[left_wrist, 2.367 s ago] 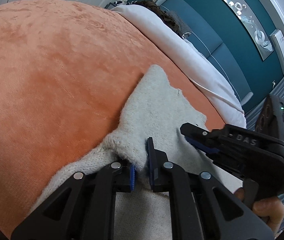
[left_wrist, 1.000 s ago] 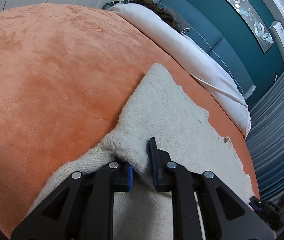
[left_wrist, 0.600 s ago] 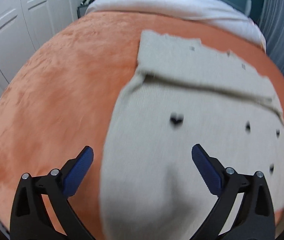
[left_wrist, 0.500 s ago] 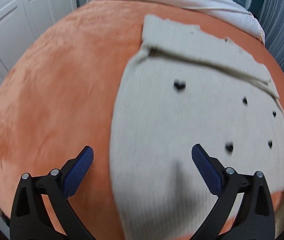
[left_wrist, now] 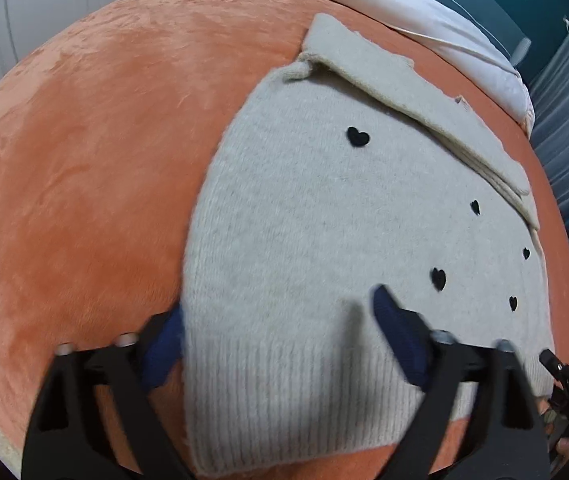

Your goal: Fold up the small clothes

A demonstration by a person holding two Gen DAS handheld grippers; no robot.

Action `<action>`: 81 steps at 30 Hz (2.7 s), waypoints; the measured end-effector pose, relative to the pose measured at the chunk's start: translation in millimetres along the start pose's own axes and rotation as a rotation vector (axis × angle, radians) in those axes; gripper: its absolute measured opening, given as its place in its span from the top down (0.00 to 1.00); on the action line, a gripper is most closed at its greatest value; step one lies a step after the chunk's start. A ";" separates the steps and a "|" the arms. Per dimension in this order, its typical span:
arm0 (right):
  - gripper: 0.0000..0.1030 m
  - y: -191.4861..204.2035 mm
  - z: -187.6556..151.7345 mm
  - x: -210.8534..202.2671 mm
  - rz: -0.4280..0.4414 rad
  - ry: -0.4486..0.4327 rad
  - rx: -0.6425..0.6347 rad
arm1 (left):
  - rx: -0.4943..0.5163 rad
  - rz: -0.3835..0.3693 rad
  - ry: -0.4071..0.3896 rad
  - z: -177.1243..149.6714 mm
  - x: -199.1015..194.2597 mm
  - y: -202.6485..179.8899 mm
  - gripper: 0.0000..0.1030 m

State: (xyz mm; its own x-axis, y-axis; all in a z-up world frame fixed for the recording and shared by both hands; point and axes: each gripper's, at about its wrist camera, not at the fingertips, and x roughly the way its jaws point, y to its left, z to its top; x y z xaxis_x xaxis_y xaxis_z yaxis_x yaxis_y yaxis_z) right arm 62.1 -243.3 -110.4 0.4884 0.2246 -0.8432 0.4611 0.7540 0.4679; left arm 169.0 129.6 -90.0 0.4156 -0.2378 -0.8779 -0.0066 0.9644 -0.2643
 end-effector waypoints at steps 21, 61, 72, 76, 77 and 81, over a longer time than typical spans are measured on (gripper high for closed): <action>0.91 -6.4 -135.7 -137.3 -0.025 0.308 -0.378 | 0.250 -0.150 0.304 -144.2 -139.0 16.6 0.91; 0.50 -19.7 41.8 -48.0 -0.097 -0.153 -0.243 | 0.247 -0.330 0.147 -4.3 -49.2 -37.2 0.93; 0.93 -27.8 102.4 -103.0 0.111 -0.327 -0.088 | 0.255 -0.266 -0.116 116.0 -85.4 -49.4 0.92; 0.92 -57.3 109.5 -16.8 0.014 -0.102 0.002 | 0.231 -0.135 -0.015 130.4 -1.2 -39.9 0.92; 0.92 -57.4 104.8 -2.9 -0.030 -0.079 -0.015 | 0.225 -0.102 0.025 127.0 19.9 -36.0 0.92; 0.92 -40.4 96.3 -19.3 -0.019 -0.173 -0.047 | 0.220 -0.048 0.003 106.0 41.7 -34.3 0.92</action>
State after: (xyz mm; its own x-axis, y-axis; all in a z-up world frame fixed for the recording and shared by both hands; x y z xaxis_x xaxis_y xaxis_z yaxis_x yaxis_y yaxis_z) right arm 105.5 -337.5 -87.5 0.6018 0.1037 -0.7919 0.4381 0.7862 0.4359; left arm 283.0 98.9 -75.3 0.4081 -0.2842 -0.8676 0.2122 0.9538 -0.2126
